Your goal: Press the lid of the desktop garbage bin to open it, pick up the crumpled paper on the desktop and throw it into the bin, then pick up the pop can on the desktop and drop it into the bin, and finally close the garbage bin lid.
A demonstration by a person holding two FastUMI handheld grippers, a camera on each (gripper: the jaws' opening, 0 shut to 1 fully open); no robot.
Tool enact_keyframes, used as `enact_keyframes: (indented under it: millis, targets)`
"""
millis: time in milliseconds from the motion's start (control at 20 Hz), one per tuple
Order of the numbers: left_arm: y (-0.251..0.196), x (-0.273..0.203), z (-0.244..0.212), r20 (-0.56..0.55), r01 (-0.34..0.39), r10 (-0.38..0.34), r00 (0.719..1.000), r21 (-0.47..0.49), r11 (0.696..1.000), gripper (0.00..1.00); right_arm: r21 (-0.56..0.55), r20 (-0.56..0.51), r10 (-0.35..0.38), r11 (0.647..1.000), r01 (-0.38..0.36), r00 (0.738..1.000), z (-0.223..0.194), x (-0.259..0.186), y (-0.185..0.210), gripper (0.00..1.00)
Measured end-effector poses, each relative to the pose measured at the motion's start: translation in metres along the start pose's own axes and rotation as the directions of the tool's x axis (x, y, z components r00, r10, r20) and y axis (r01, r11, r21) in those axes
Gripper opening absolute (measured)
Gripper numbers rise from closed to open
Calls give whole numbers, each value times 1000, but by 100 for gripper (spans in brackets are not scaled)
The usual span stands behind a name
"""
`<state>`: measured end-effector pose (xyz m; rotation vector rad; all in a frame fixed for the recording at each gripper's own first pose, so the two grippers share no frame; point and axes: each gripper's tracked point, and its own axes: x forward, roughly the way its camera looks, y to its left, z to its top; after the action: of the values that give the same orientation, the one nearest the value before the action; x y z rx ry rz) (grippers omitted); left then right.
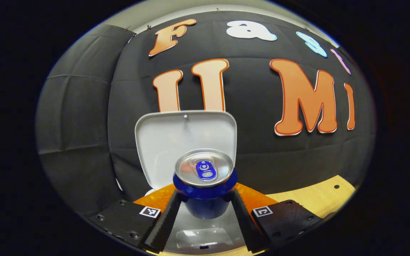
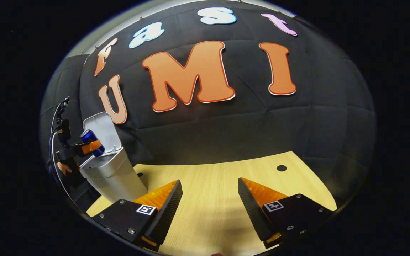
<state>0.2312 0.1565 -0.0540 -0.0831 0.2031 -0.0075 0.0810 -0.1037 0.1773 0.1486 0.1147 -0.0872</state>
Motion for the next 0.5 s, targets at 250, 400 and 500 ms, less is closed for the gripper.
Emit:
enact_keyframes:
  millis: [250,400,500]
  targets:
    - [6,-12,1,-7,1,-1,1000,-6,1000,98,26,-15,-51,998,51,999,-6,-5,-15,94]
    - [1,-24,71,113,23,-24,993,9,1000,98,31,-19,-51,998,52,999,-5,-4,-12,94]
    - [3,-25,140,199,44,-42,979,-9,999,95,34,-24,-45,998,46,999,-5,-2,-9,94]
